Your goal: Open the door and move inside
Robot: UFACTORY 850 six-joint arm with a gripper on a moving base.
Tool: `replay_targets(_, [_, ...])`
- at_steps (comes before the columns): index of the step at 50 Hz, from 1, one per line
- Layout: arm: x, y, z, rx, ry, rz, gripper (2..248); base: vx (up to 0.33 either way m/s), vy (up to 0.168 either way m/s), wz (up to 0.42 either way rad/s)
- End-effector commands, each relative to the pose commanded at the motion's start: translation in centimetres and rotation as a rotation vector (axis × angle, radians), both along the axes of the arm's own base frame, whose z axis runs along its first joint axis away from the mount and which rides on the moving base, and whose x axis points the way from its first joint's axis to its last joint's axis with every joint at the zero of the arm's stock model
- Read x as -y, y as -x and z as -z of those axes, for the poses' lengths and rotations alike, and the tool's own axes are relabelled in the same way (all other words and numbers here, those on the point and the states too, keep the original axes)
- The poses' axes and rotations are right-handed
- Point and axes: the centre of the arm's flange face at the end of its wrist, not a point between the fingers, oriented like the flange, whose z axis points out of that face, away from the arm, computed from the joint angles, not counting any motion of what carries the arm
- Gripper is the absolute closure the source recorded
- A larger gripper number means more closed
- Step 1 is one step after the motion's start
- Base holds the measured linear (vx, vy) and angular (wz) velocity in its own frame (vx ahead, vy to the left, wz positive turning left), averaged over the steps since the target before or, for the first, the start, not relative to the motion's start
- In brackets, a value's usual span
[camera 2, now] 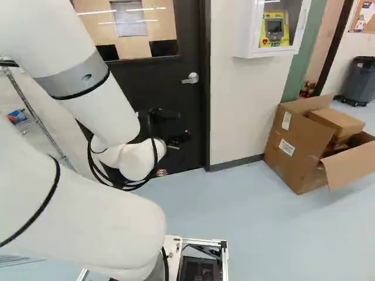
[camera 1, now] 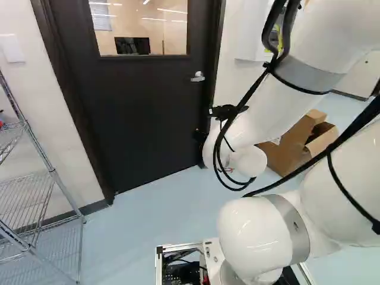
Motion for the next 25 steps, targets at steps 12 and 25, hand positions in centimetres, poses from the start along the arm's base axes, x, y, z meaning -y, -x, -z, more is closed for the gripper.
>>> replay_targets(12, [0.0,0.0,0.0,0.0,0.0,0.0,3,0.198,-0.031,0.133])
replay_targets(25, [0.0,0.0,0.0,0.0,0.0,0.0,3,0.199,-0.041,-0.003])
